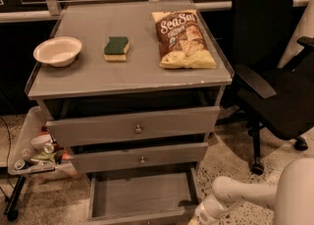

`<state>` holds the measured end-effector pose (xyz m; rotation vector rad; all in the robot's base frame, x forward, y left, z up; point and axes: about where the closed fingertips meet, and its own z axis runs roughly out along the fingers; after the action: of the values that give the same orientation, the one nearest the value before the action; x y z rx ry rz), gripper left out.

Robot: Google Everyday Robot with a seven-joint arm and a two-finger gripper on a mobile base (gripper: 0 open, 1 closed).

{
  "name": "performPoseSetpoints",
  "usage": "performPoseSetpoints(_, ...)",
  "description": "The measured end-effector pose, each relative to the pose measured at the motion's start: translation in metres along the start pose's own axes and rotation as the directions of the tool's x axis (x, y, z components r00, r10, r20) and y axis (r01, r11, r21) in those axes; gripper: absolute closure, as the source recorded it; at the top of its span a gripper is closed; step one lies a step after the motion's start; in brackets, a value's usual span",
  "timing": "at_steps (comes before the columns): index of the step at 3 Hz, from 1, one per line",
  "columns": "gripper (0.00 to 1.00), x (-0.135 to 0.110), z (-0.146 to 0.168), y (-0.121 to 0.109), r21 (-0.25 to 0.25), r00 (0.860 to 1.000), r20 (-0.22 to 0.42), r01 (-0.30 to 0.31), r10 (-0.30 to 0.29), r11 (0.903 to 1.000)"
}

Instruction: Close bottom drawer

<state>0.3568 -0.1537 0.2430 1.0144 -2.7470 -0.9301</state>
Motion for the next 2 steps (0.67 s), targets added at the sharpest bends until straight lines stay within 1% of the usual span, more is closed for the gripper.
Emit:
performPoseSetpoints(1, 1.00, -0.017, 0.008, -0.020, 0.005, 0.999, 0.037, -0.011, 0.010, 0.9999)
performPoseSetpoints(2, 1.00, -0.026, 0.022, -0.032, 0.011, 0.999, 0.046, -0.022, 0.022, 0.9997)
